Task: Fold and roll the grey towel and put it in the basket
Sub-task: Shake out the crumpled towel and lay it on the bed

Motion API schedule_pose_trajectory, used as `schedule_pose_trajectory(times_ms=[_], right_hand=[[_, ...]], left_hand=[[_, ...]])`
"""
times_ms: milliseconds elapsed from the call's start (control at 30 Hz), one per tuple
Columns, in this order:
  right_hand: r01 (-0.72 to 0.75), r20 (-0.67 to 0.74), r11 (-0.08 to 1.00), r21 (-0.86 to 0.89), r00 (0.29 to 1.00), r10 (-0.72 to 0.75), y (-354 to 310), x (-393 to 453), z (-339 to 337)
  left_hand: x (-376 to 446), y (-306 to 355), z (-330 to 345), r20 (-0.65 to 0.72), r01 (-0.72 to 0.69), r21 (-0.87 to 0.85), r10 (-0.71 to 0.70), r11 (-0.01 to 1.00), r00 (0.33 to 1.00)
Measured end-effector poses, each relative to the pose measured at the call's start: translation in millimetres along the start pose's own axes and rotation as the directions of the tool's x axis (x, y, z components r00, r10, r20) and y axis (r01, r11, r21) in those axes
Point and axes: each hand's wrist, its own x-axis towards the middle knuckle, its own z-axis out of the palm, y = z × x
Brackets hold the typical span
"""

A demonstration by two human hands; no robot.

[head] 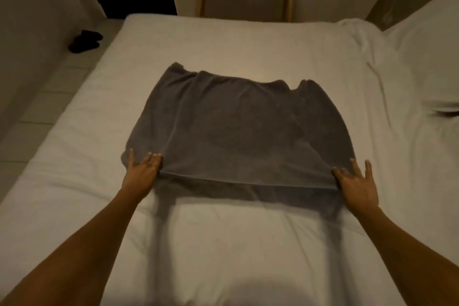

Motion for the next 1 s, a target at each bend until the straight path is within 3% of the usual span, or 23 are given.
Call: schedule_pose_trajectory(times_ms=[167, 333, 467, 633, 800, 1000], right_hand=[[0.025, 0.121, 1.000, -0.010, 0.992, -0.024, -47, -4, 82], [0.034, 0.260, 0.999, -0.041, 0.965, -0.022, -81, -13, 150], [0.019, 0.290, 1.000, -0.011, 0.957, -0.016, -100, -23, 186], [0.020, 0.210, 0.992, 0.126, 0.977, -0.046, -128, -26, 205], [0.075, 0.178, 0.991, 0.113, 0.980, -0.094, -146, -15, 214], [0.004, 0.221, 0.988, 0.151, 0.975, -0.038, -141, -12, 234]], left_hand=[[5, 39, 82, -0.007, 0.003, -0.123, -0.004, 0.992, 1.000], [3, 57, 150, 0.112, 0.049, -0.031, -0.045, 0.998, 0.993], [-1, 67, 185, 0.187, 0.033, 0.033, -0.039, 0.999, 0.982], [2, 101, 210, -0.009, -0.003, -0.159, 0.002, 0.987, 1.000], [19, 122, 221, 0.059, -0.056, -0.075, 0.061, 0.996, 0.996], [41, 85, 245, -0.034, 0.057, -0.246, -0.067, 0.968, 0.997]])
